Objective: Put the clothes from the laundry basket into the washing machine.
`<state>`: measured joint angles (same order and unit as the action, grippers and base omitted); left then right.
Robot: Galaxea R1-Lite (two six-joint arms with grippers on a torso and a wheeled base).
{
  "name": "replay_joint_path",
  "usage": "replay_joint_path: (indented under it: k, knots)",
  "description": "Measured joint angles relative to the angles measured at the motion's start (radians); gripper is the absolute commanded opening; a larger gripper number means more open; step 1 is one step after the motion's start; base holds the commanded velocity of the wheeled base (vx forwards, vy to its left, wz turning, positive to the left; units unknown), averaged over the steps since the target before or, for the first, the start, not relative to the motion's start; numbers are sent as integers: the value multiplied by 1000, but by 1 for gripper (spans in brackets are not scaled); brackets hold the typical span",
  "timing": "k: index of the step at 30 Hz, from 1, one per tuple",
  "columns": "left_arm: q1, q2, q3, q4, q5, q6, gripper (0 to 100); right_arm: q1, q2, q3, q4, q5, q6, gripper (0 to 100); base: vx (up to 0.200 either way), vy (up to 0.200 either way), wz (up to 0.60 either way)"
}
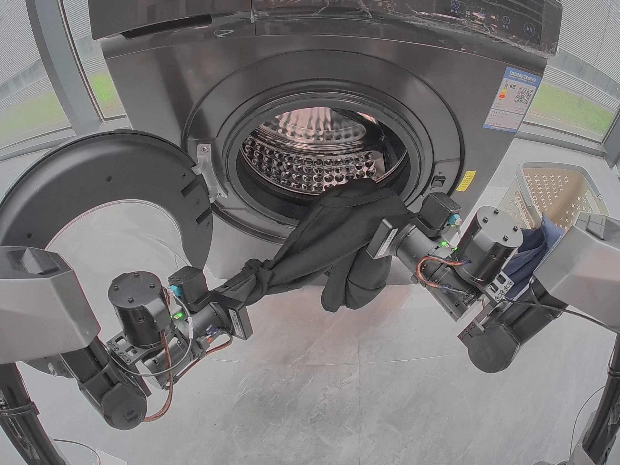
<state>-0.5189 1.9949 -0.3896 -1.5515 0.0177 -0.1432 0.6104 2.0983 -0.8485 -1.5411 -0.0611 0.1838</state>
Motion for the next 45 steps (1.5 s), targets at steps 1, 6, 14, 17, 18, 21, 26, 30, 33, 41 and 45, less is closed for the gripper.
replay_joint_path:
  k: [1,6,14,17,18,21,26,30,33,41,45]
  knots:
    - [-1,3,0,0,-3,0,100,0,0,0,0,0,0,0,0,0,0]
    - [-5,19,10,0,-7,0,100,0,2,-9,0,0,0,0,0,0,0]
    - [-52,31,96,1,-8,7,100,-2,11,-27,0,0,0,0,0,0,0]
    - [-75,31,115,1,-10,13,100,-2,16,-32,0,0,0,0,0,0,0]
    - [-83,31,117,1,-10,17,100,-2,17,-33,0,0,0,0,0,0,0]
    - [-102,33,101,1,-10,24,100,0,19,-32,0,0,0,0,0,0,0]
    - [-113,44,21,1,-11,25,100,7,22,-30,0,-1,0,0,0,0,0]
    - [-123,70,-63,1,-19,26,100,18,26,-30,0,-1,0,0,0,0,0]
    - [-130,103,-129,1,-27,27,100,30,30,-31,0,-2,0,0,0,0,0]
    - [-137,214,-283,1,-51,49,100,50,35,-34,0,-3,1,0,0,0,0]
    - [-139,263,-338,1,-53,53,100,62,37,-34,0,-4,3,0,0,0,0]
